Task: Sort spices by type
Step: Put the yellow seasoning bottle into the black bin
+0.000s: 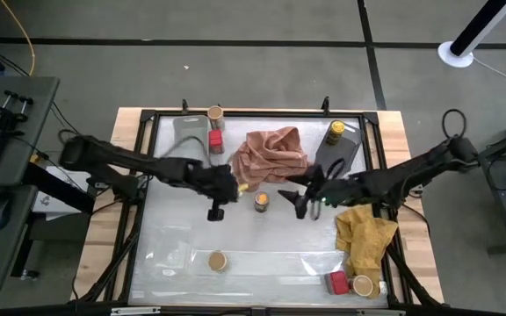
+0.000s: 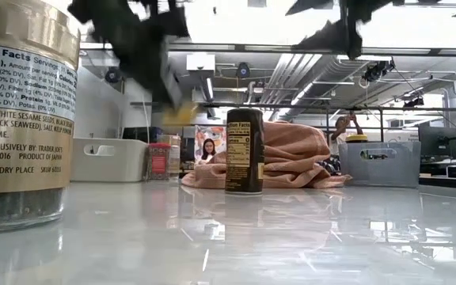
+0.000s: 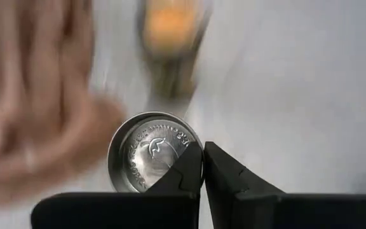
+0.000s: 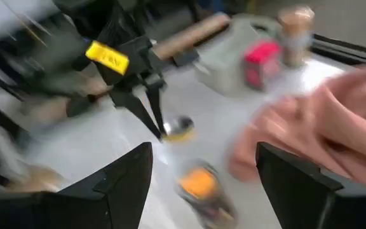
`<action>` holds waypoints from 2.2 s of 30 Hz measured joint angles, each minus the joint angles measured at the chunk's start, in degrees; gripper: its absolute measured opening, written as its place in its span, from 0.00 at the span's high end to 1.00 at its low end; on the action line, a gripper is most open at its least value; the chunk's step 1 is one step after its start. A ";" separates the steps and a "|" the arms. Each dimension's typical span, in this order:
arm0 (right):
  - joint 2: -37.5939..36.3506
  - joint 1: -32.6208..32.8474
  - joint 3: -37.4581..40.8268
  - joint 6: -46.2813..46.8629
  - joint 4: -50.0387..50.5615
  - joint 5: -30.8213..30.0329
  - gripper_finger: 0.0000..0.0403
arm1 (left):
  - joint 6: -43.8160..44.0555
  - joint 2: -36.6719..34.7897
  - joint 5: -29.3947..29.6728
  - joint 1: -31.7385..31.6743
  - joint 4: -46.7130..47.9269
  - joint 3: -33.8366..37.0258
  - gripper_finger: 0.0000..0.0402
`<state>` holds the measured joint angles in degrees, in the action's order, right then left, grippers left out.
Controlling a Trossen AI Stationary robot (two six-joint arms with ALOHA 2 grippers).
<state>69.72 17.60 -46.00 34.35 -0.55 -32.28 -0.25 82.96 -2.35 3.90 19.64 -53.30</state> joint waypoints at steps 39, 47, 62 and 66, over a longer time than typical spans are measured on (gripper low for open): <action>-1.45 8.25 -20.74 -49.34 17.11 -7.18 0.35 | 64.81 15.10 22.87 6.71 -95.32 0.74 1.00; -1.43 4.47 -20.78 -49.52 15.34 -2.95 0.33 | 68.82 15.06 20.71 6.82 -91.56 0.74 1.00; 5.13 1.87 -20.81 -53.92 13.04 -0.63 0.28 | 71.76 15.04 21.02 6.49 -88.79 0.72 1.00; 5.85 1.87 -20.81 -53.92 12.52 -0.73 0.28 | 71.76 15.04 20.57 6.51 -88.54 0.70 1.00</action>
<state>75.57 19.46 -66.81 -19.56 11.97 -33.01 71.50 98.00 18.22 10.41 -68.90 -52.60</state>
